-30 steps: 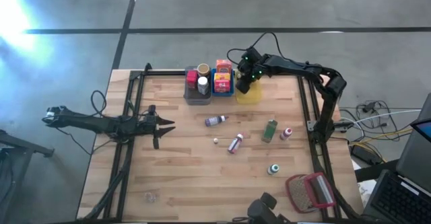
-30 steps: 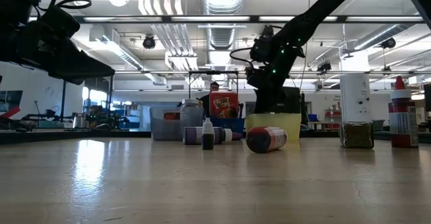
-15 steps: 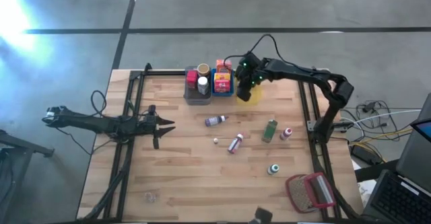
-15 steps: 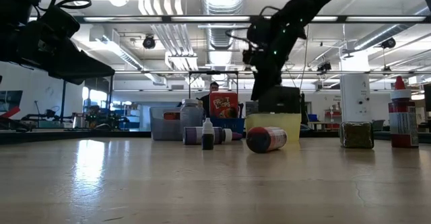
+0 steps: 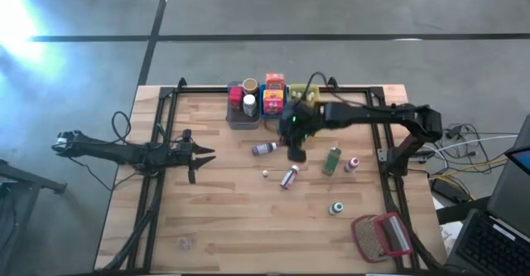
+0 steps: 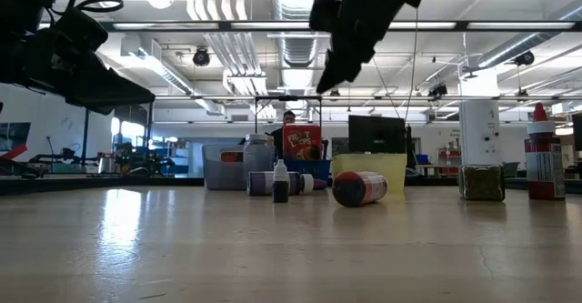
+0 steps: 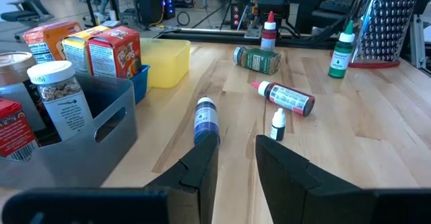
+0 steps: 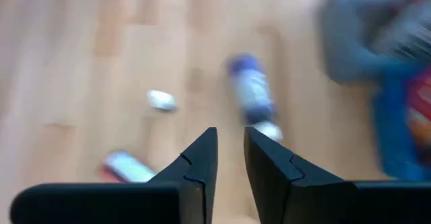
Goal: Pick & Place Kitchen Items
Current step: Put the black food coloring bottle into the yellow bin
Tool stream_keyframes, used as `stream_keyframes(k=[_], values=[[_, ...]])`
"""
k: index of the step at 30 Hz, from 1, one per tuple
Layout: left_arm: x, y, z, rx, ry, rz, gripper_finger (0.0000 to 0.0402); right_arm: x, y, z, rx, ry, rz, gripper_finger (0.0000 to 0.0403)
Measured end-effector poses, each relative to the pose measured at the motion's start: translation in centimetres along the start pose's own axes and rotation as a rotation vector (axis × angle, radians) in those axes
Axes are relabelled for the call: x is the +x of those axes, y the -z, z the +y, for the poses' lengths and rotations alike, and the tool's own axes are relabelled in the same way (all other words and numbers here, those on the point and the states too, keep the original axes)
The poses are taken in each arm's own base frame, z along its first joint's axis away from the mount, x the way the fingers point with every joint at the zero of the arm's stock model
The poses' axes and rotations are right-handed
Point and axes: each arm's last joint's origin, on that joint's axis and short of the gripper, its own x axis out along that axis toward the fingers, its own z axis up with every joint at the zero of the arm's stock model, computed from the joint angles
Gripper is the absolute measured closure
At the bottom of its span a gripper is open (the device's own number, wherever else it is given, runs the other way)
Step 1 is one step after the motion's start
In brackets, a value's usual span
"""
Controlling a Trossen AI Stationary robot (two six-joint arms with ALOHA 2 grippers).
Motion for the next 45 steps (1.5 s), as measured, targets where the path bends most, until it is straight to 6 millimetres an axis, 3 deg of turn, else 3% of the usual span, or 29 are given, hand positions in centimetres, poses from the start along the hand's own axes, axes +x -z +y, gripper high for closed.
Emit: stream_keyframes(k=[9, 15, 30, 45], values=[[0.0, 0.0, 0.0, 0.0, 0.0, 0.0, 0.0293, 1.4, -1.2, 8.5, -0.179, -0.129, -0.104, 0.0345], [0.0, 0.0, 0.0, 0.0, 0.0, 0.0, 0.0293, 2.1, -1.4, 10.8, -0.23, -0.125, -0.139, 0.0317], [0.0, 0.0, 0.0, 0.001, 0.0, 0.001, 0.0293, 8.6, -0.1, 10.8, -0.193, -0.122, -0.041, 0.0266], [0.0, 0.0, 0.0, 0.001, 0.0, 0.002, 0.0293, 9.8, 0.2, 8.4, -0.121, -0.017, -0.017, 0.0227]])
